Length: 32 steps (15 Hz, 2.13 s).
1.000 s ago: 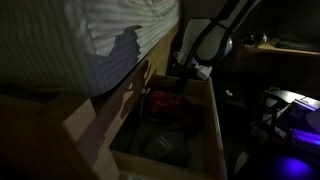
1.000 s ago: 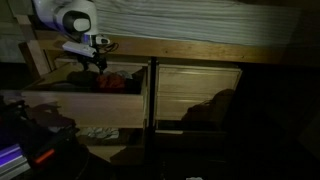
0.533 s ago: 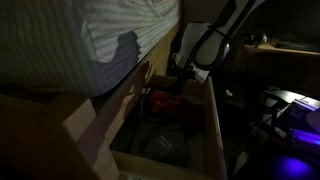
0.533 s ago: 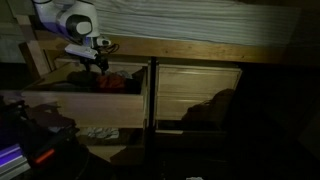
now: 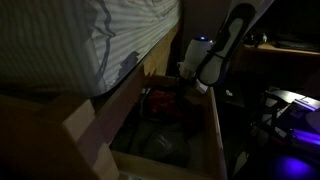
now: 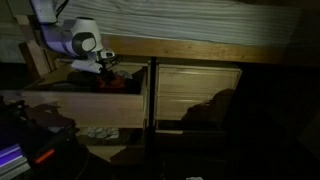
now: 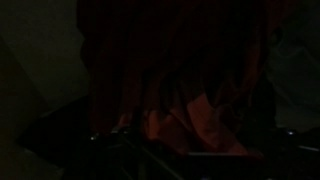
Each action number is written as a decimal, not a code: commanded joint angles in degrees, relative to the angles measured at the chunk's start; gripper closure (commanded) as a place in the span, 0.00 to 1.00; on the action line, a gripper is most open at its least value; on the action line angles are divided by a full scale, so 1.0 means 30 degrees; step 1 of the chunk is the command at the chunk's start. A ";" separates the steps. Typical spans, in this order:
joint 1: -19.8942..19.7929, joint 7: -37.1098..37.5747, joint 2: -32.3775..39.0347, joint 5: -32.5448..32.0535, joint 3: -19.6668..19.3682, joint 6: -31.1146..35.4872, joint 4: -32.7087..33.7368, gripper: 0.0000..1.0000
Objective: Put the orange cloth at the edge of the bed then put it back
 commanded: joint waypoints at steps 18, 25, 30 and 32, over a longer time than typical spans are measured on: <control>-0.0617 0.0326 0.0582 -0.0486 0.0554 0.0408 0.0712 1.00; -0.7078 -0.2261 0.1677 -0.0352 0.7634 -0.1227 0.0970 1.00; -0.9427 -0.2625 -0.4146 0.1247 1.0916 -0.5776 0.0073 1.00; -0.9255 -0.2911 -0.6225 0.2095 1.1127 -0.7295 0.0392 1.00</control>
